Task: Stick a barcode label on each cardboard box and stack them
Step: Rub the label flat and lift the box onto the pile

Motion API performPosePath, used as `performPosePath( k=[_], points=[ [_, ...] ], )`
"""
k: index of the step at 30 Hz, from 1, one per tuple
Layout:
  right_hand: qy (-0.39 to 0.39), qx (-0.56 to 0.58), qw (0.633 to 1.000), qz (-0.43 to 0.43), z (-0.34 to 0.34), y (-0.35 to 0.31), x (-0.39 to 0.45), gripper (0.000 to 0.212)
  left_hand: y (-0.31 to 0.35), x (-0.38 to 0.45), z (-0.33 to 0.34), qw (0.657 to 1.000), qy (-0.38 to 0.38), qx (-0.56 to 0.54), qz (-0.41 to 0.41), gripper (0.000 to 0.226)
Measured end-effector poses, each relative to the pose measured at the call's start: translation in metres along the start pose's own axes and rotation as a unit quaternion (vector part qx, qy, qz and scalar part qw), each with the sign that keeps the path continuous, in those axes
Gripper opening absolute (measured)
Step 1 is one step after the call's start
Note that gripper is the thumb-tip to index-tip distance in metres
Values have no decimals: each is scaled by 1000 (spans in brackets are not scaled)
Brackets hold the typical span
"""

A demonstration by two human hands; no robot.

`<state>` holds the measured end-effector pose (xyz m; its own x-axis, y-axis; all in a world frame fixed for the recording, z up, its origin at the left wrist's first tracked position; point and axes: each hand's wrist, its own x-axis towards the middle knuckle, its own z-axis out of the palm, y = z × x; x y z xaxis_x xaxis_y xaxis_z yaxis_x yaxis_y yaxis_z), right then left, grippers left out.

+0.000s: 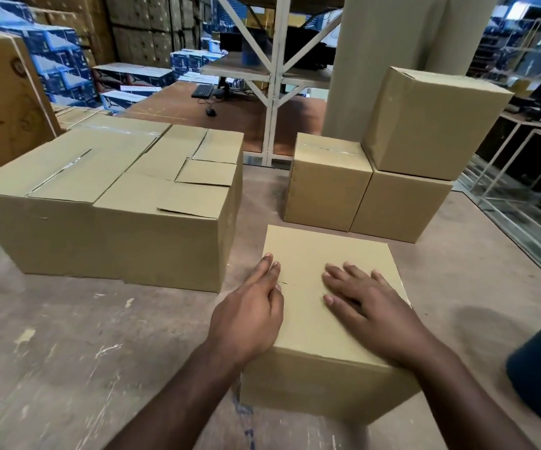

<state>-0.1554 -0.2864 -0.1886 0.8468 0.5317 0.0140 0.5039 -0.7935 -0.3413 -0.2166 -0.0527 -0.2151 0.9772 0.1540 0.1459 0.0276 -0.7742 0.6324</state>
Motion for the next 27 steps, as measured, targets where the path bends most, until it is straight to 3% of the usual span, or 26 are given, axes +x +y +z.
performPosePath(
  k=[2,5,11,14,17,20,27],
  points=[
    [41,33,998,16,0,6,7,47,0,0,0,1000,0,-1,0,50],
    [60,-34,997,35,1,9,14,50,1,0,0,1000,1,1,-1,50],
    [-29,85,988,-124,4,-7,0,39,2,-1,0,1000,7,-1,-8,50],
    [83,199,975,-61,1,-3,-2,13,5,-1,-2,1000,9,-8,-12,49],
    [157,103,981,-41,3,1,8,17,8,-2,-4,1000,5,-7,-13,49],
    [119,58,991,-37,-1,-1,23,23,10,-3,-6,1000,0,4,-15,50],
    [79,-99,991,-50,-17,-21,42,11,9,-4,-6,1000,3,-2,-21,51]
  ],
)
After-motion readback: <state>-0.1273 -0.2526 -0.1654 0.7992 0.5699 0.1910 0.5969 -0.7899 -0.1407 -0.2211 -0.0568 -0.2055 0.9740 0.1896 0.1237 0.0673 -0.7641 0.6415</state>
